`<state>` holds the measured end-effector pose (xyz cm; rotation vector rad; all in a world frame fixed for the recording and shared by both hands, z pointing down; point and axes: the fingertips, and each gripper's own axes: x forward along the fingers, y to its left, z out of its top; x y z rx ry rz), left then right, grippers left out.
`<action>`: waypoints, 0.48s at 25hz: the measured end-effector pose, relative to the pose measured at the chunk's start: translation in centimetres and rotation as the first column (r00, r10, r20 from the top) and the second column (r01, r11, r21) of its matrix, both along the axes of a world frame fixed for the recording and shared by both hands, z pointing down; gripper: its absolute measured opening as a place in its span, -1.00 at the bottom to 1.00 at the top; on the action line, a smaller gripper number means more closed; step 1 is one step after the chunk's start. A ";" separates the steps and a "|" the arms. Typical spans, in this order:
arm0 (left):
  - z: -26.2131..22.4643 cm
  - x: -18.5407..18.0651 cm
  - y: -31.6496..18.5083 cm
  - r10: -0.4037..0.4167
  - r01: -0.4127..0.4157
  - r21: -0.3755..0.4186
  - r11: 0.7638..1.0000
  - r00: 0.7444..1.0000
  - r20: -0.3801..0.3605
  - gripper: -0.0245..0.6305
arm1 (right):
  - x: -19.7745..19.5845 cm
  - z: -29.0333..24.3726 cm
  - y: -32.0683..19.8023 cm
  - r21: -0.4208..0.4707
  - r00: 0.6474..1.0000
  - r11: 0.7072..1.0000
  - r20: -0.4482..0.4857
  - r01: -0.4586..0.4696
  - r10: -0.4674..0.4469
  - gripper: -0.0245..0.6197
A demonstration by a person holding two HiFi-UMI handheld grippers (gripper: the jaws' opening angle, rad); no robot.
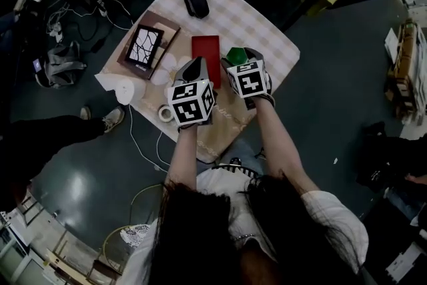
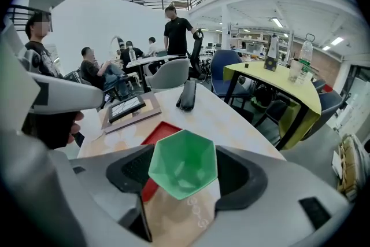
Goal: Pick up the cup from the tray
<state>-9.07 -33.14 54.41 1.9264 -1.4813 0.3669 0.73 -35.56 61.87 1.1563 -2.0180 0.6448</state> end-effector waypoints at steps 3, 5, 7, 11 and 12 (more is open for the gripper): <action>0.2 1.6 0.3 0.024 -0.024 -0.006 1.000 1.000 0.012 -0.90 | 1.6 0.4 1.0 -0.014 1.000 1.000 -0.010 -0.014 0.014 0.11; 0.4 2.6 0.8 0.036 -0.036 -0.021 0.999 0.999 0.002 -0.90 | 2.2 0.8 1.9 -0.027 1.000 1.000 -0.016 -0.014 0.013 0.11; 0.6 3.5 1.2 0.041 -0.042 -0.036 0.998 0.999 -0.023 -0.90 | 2.9 1.3 2.6 -0.041 1.000 0.999 -0.004 -0.019 0.019 0.11; 1.5 4.7 2.2 0.053 -0.054 -0.058 0.997 0.999 -0.013 -0.90 | 3.3 2.2 3.5 -0.064 1.000 0.998 0.012 -0.006 0.007 0.11; 1.7 4.9 2.4 0.053 -0.054 -0.063 0.997 0.999 -0.012 -0.90 | 3.1 2.4 3.8 -0.068 1.000 0.998 0.005 0.009 -0.009 0.11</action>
